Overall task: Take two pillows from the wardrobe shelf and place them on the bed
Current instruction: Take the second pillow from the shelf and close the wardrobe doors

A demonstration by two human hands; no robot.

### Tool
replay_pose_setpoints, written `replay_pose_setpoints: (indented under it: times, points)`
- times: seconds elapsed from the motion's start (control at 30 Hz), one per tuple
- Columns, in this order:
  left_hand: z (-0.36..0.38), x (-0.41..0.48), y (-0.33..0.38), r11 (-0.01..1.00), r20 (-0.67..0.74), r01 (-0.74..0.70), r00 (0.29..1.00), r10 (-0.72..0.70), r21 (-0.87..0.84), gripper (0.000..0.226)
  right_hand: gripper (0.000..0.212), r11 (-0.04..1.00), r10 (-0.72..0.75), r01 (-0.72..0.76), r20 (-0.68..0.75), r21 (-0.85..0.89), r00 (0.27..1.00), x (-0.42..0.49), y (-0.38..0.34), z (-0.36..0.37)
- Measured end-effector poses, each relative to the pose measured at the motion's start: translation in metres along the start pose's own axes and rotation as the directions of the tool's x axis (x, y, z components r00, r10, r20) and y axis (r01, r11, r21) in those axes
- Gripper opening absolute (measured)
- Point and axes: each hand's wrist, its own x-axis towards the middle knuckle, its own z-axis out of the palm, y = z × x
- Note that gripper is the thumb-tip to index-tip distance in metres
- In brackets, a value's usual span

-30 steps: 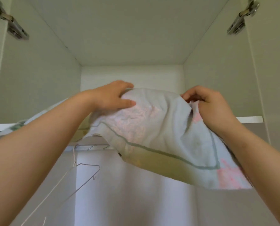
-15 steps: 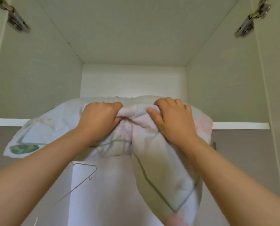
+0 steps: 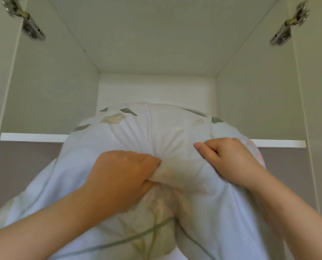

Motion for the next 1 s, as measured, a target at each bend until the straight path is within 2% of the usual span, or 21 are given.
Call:
replay_pose_setpoints:
  times: [0.03, 0.1, 0.13, 0.2, 0.27, 0.33, 0.4, 0.43, 0.5, 0.57, 0.67, 0.77, 0.87, 0.93, 1.0]
  points:
    - [-0.010, 0.001, 0.002, 0.999, 0.069, 0.033, 0.997, -0.031, -0.032, 0.054, 0.054, 1.000, -0.012, 0.013, 0.024, -0.023, 1.000, -0.002, 0.001, 0.002]
    - [-0.029, 0.018, -0.006, 0.971, 0.068, 0.171, 0.984, -0.162, -0.169, 0.073, 0.053, 0.999, -0.014, 0.016, 0.031, -0.052, 0.999, -0.001, 0.002, 0.008]
    - [-0.035, 0.033, -0.014, 0.944, 0.013, 0.229, 0.972, -0.233, -0.236, 0.073, 0.053, 0.998, -0.014, 0.016, 0.025, -0.061, 1.000, 0.001, 0.001, 0.009]
    - [-0.028, 0.076, -0.034, 0.929, -0.029, 0.311, 0.946, -0.323, -0.199, 0.064, 0.054, 0.997, -0.024, 0.025, 0.009, -0.071, 1.000, 0.003, -0.002, 0.013]
    - [-0.008, 0.111, -0.040, 0.891, 0.150, 0.435, 0.897, -0.417, -0.126, 0.074, 0.054, 0.996, -0.028, 0.027, -0.009, -0.080, 1.000, 0.001, -0.004, 0.016]
    - [0.017, 0.130, -0.039, 0.824, 0.362, 0.560, 0.787, -0.500, -0.080, 0.087, 0.053, 0.995, -0.028, 0.026, -0.019, -0.100, 0.999, -0.004, -0.003, 0.020]
    - [0.034, 0.134, -0.038, 0.787, 0.394, 0.617, 0.726, -0.563, -0.012, 0.089, 0.053, 0.993, -0.053, 0.048, -0.042, -0.104, 0.998, -0.007, -0.001, 0.024]
    - [0.038, 0.134, -0.038, 0.790, 0.369, 0.612, 0.729, -0.577, 0.026, 0.085, 0.052, 0.993, -0.067, 0.061, -0.057, -0.099, 0.996, -0.007, -0.001, 0.025]
    - [0.044, 0.135, -0.041, 0.832, 0.292, 0.549, 0.784, -0.547, 0.082, 0.065, 0.052, 0.995, -0.081, 0.075, -0.089, -0.067, 0.993, -0.004, -0.003, 0.024]
    - [0.044, 0.138, -0.047, 0.900, 0.286, 0.427, 0.855, -0.433, 0.088, 0.042, 0.051, 0.998, -0.070, 0.069, -0.132, -0.015, 0.989, 0.001, -0.010, 0.018]
    - [0.039, 0.139, -0.058, 0.962, 0.313, 0.274, 0.913, -0.261, 0.001, 0.026, 0.048, 0.994, -0.013, 0.035, -0.213, 0.102, 0.977, 0.013, -0.021, 0.006]
    - [0.030, 0.124, -0.059, 0.976, 0.179, 0.207, 0.965, -0.192, -0.065, 0.028, 0.037, 0.985, 0.032, 0.023, -0.308, 0.173, 0.951, 0.036, -0.025, -0.007]
    - [0.028, 0.095, -0.055, 0.987, -0.026, 0.117, 0.992, -0.120, -0.108, 0.033, 0.017, 0.994, 0.063, -0.029, -0.320, 0.109, 0.945, 0.069, -0.027, -0.017]
    - [0.024, 0.078, -0.051, 0.988, -0.166, 0.036, 0.984, -0.061, -0.152, 0.039, 0.026, 0.988, 0.155, -0.145, -0.267, 0.058, 0.951, 0.093, -0.031, -0.020]
    - [0.019, 0.072, -0.049, 0.957, -0.225, 0.100, 0.960, -0.164, -0.273, 0.035, 0.042, 0.966, 0.258, -0.255, -0.165, 0.042, 0.952, 0.110, -0.035, -0.016]
